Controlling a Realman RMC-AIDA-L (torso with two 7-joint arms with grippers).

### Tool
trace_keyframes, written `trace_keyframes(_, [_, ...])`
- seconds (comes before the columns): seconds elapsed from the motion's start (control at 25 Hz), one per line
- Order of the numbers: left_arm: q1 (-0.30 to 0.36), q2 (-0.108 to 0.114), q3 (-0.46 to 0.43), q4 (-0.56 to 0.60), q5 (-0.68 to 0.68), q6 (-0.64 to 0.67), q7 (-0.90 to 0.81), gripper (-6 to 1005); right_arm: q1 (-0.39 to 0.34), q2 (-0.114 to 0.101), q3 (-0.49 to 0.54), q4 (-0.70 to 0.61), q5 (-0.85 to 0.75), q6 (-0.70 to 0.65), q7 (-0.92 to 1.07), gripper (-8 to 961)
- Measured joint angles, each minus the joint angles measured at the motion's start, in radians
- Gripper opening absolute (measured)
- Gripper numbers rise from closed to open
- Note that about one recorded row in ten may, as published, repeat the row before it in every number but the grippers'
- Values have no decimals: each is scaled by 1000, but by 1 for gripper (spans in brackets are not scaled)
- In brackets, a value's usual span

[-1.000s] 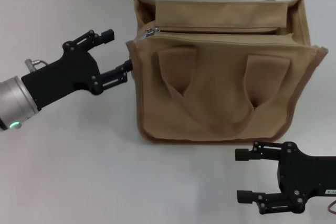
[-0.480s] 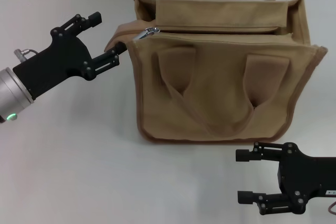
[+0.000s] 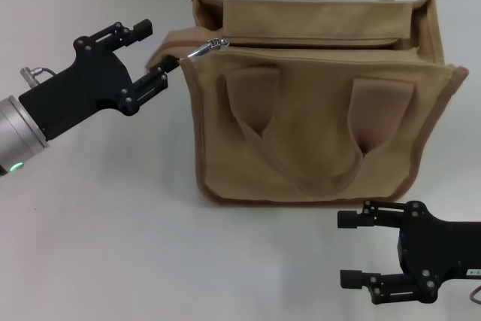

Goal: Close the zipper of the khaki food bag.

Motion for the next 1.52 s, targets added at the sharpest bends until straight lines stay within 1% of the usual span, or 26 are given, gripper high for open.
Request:
trace_keyframes(0.36, [3, 1, -5, -2, 0, 43, 65, 344, 0, 0, -1, 0, 3, 1, 1, 763])
trace_keyframes(0.6, [6, 1, -4, 0, 0, 58, 65, 216, 0, 0, -1, 4, 18, -14, 1, 763])
trace_keyframes(0.76, [8, 2, -6, 0, 0, 76, 66, 131, -1, -3, 0, 4, 64, -93, 14, 763])
trace_keyframes(0.92, [12, 2, -7, 1, 0, 85, 66, 15, 1, -21, 1, -8, 175, -239, 109, 763])
trace_keyframes(1.04, [13, 3, -6, 1, 0, 90, 66, 15, 11, -38, -6, -12, 289, -301, 229, 763])
trace_keyframes(1.16, [13, 2, -7, 1, 0, 101, 66, 15, 40, -48, -14, -26, 380, -306, 374, 763])
trace_keyframes(1.32, [13, 1, -8, 1, 0, 112, 64, 15, 105, -59, -8, -44, 421, -303, 541, 762])
trace_keyframes(1.52, [13, 1, -8, 1, 0, 119, 65, 15, 205, -67, -2, -68, 443, -285, 729, 762])
